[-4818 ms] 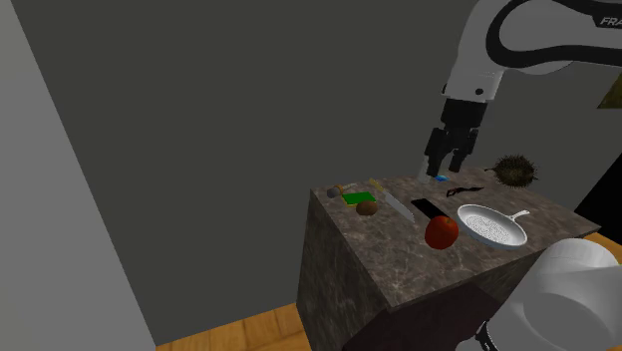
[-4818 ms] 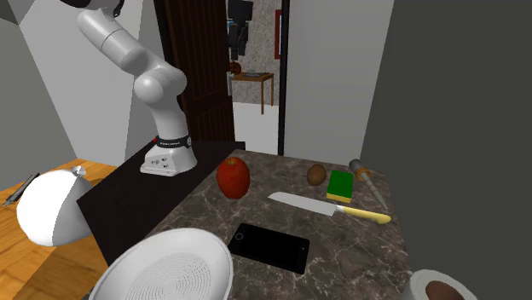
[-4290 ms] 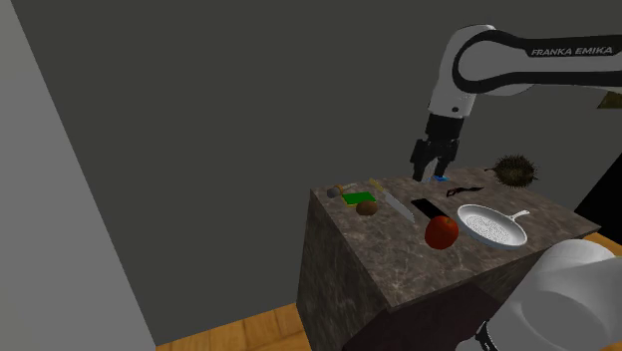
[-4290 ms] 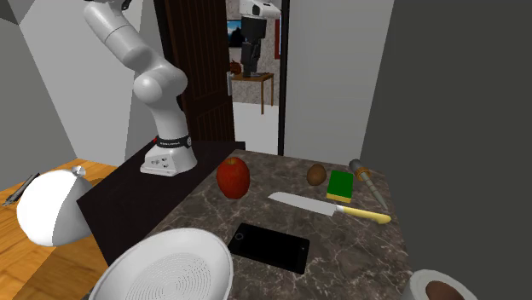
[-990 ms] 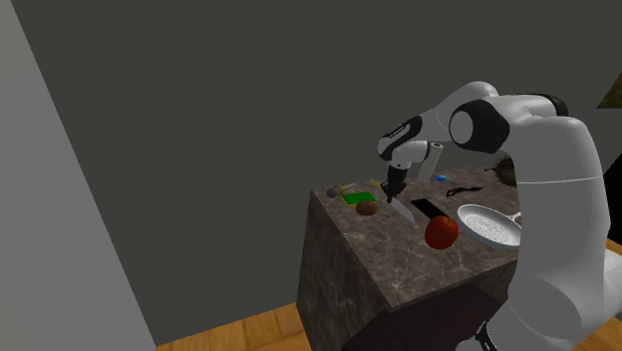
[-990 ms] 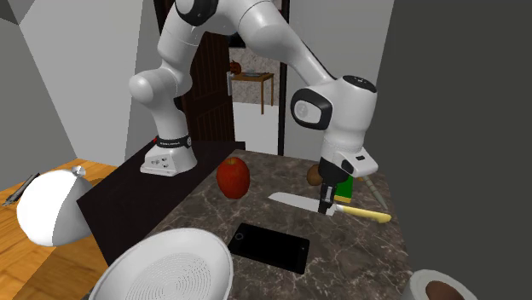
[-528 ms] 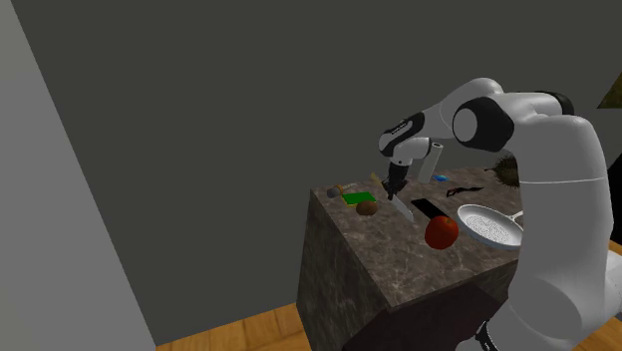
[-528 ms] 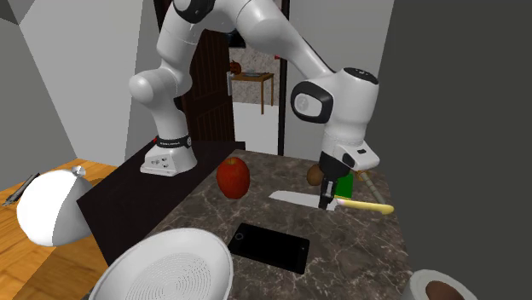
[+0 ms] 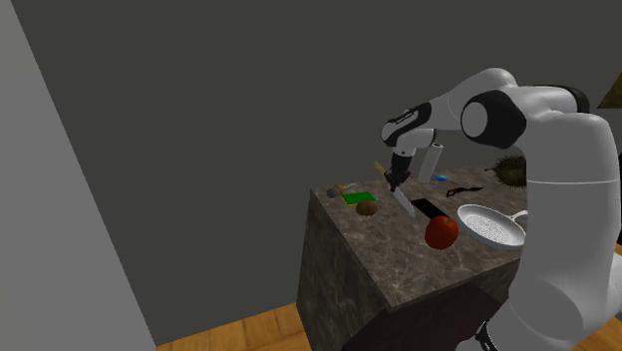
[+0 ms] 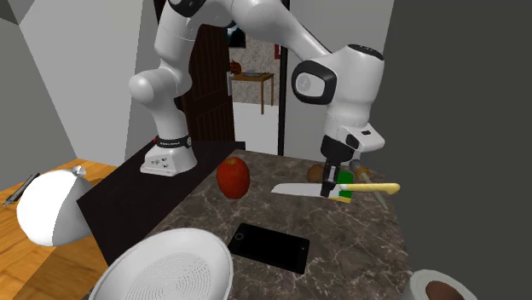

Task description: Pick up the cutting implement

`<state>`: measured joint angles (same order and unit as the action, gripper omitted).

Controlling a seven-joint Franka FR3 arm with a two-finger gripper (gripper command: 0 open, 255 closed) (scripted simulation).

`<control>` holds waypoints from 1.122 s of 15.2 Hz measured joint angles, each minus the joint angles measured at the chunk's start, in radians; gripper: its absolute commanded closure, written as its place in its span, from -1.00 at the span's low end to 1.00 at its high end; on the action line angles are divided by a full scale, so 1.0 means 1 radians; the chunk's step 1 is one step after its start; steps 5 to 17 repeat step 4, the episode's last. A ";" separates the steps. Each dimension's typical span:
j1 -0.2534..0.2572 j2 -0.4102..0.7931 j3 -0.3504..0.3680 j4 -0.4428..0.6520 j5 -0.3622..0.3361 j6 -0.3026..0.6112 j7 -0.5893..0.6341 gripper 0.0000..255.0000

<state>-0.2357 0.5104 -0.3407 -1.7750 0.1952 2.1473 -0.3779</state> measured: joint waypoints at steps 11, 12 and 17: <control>0.005 -0.027 -0.006 0.009 -0.011 -0.035 0.007 1.00; 0.005 -0.027 -0.006 0.009 -0.011 -0.035 0.007 1.00; 0.005 -0.027 -0.006 0.009 -0.011 -0.035 0.007 1.00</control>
